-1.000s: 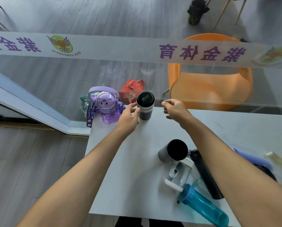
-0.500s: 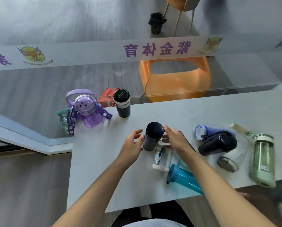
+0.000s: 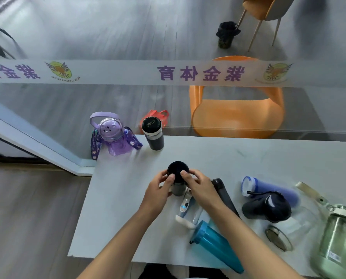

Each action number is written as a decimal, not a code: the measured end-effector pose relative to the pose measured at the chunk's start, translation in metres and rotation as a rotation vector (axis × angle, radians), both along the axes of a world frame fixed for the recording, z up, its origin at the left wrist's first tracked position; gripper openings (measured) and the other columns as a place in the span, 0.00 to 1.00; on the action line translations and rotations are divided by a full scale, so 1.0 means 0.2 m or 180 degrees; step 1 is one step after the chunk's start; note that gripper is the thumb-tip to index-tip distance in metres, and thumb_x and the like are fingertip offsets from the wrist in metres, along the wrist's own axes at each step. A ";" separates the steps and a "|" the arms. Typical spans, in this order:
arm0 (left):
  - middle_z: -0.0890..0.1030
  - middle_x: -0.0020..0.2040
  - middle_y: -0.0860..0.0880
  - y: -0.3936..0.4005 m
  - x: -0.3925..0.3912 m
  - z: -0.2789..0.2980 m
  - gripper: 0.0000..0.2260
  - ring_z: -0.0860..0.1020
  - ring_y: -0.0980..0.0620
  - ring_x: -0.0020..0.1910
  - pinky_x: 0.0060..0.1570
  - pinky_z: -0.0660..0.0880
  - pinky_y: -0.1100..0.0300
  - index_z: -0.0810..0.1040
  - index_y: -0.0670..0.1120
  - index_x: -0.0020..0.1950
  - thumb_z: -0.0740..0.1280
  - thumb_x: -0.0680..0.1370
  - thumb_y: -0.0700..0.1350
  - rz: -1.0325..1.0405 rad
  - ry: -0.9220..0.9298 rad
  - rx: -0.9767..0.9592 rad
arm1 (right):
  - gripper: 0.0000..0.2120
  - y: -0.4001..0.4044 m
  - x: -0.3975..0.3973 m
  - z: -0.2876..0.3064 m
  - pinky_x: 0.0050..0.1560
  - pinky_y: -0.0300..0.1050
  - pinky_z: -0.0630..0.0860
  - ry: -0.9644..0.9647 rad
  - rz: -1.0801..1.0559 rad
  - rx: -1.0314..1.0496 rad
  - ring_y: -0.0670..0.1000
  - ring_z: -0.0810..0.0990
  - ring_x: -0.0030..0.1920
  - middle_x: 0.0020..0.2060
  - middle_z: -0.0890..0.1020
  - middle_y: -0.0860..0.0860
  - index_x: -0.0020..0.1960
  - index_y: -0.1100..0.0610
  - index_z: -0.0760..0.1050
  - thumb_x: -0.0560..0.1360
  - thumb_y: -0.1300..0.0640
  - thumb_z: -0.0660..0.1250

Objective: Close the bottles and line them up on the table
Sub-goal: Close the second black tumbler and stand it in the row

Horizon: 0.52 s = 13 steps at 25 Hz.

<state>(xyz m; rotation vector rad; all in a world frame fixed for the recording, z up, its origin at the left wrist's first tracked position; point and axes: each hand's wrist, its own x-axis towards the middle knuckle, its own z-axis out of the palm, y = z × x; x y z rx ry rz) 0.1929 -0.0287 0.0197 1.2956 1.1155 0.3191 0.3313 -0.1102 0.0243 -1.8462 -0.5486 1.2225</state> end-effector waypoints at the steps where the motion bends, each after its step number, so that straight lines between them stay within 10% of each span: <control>1: 0.80 0.61 0.48 -0.01 0.03 0.01 0.17 0.80 0.54 0.57 0.57 0.80 0.50 0.75 0.50 0.67 0.64 0.80 0.54 0.0147 0.0005 0.0030 | 0.30 0.02 0.04 0.00 0.63 0.54 0.80 0.0011 0.0106 0.0025 0.48 0.82 0.58 0.58 0.84 0.50 0.65 0.48 0.76 0.72 0.29 0.64; 7: 0.80 0.58 0.48 0.13 0.32 0.09 0.15 0.80 0.53 0.56 0.47 0.80 0.60 0.75 0.49 0.67 0.62 0.82 0.51 0.0421 -0.0103 0.0129 | 0.31 0.23 0.29 0.03 0.65 0.59 0.78 0.0007 0.0132 0.0121 0.54 0.81 0.61 0.59 0.83 0.51 0.66 0.50 0.76 0.73 0.31 0.64; 13: 0.80 0.60 0.48 0.37 0.63 0.08 0.17 0.79 0.45 0.61 0.57 0.80 0.47 0.74 0.47 0.69 0.63 0.81 0.51 0.0292 -0.0116 -0.0105 | 0.32 0.44 0.56 0.05 0.65 0.60 0.77 -0.0132 -0.0150 0.0010 0.56 0.82 0.60 0.60 0.83 0.53 0.64 0.50 0.76 0.68 0.30 0.64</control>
